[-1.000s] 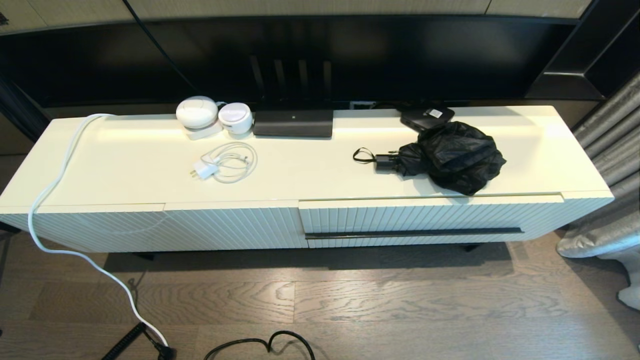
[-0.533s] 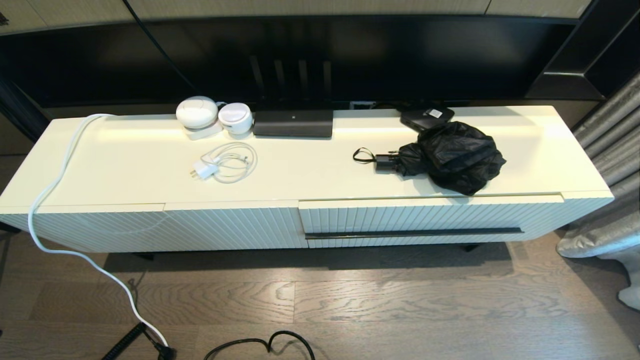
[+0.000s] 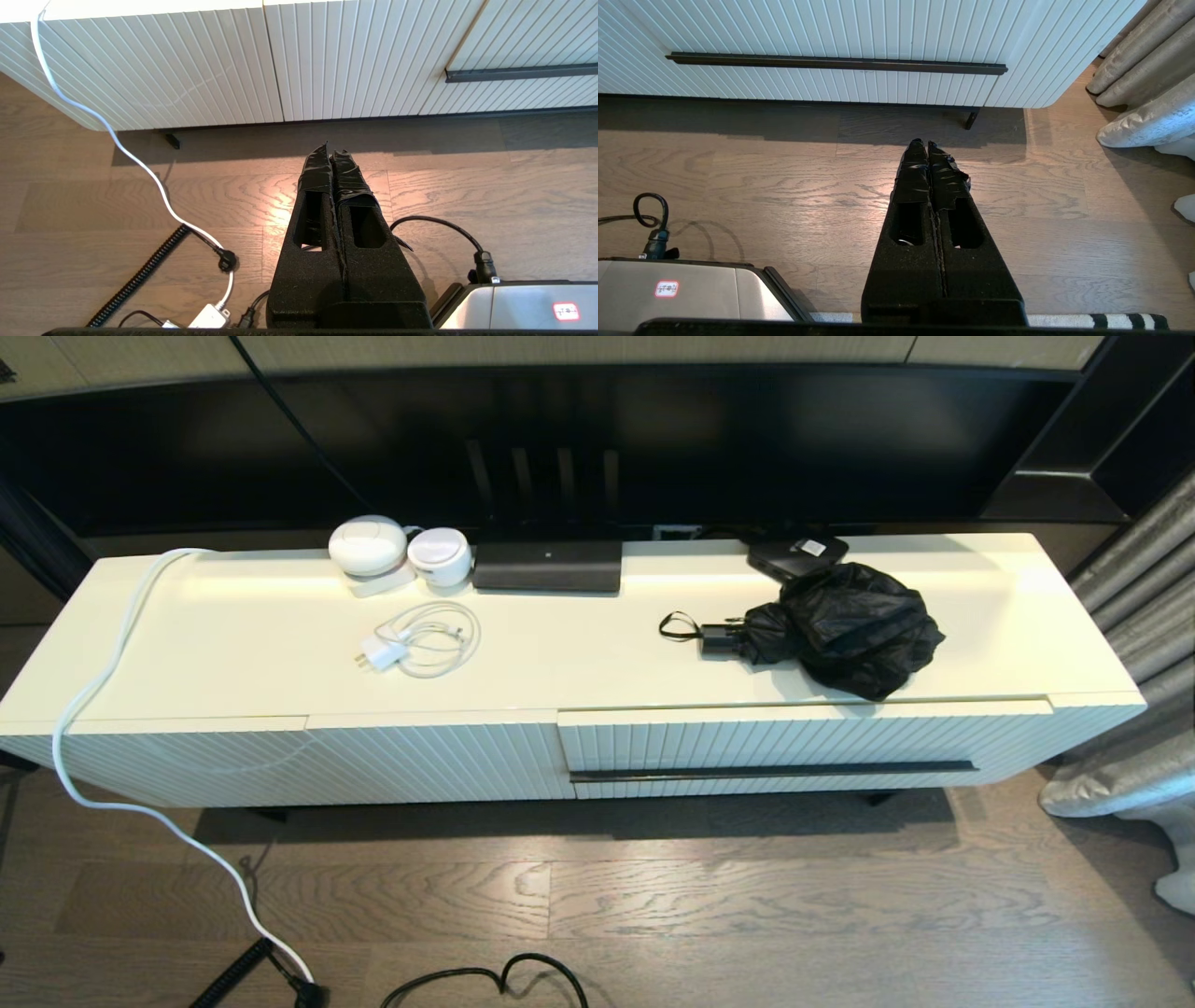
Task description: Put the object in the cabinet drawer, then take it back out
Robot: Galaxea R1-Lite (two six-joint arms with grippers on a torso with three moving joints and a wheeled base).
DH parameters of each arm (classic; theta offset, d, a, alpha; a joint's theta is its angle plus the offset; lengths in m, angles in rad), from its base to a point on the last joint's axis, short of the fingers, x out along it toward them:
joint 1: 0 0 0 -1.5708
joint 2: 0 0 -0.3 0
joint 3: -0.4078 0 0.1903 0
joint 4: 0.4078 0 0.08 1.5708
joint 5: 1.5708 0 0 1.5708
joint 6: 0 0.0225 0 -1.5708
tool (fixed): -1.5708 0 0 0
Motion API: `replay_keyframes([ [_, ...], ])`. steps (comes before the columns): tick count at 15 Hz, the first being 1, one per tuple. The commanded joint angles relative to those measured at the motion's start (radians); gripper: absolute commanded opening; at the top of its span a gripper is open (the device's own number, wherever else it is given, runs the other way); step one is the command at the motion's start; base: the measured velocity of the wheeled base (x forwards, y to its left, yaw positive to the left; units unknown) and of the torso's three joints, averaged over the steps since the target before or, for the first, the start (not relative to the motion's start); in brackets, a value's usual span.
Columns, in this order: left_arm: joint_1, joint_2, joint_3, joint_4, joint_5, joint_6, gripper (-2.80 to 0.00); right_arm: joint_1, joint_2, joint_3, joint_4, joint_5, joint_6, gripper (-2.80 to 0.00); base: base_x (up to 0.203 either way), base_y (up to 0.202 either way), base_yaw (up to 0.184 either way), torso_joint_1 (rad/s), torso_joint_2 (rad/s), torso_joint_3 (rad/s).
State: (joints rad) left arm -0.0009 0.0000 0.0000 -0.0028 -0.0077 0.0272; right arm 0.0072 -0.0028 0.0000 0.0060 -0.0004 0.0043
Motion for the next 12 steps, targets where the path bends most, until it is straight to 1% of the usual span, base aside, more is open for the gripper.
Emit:
replay_keyframes([
  [1,0.0,0.002,0.002,0.0,0.0,0.0,-2.8,0.0,-0.002,0.0,-0.001,0.0,0.0,-2.8,0.0,0.0,0.0,0.0,0.0,0.0],
  [8,-0.001,0.002,0.002,0.0,0.0,0.0,-2.8,0.0,0.0,0.0,-0.001,0.002,0.002,-2.8,0.0,0.0,0.0,0.0,0.0,0.0],
  [12,0.0,0.002,0.002,0.0,0.0,0.0,-2.8,0.0,-0.001,0.0,-0.001,0.0,0.017,-2.8,0.0,0.0,0.0,0.0,0.0,0.0],
])
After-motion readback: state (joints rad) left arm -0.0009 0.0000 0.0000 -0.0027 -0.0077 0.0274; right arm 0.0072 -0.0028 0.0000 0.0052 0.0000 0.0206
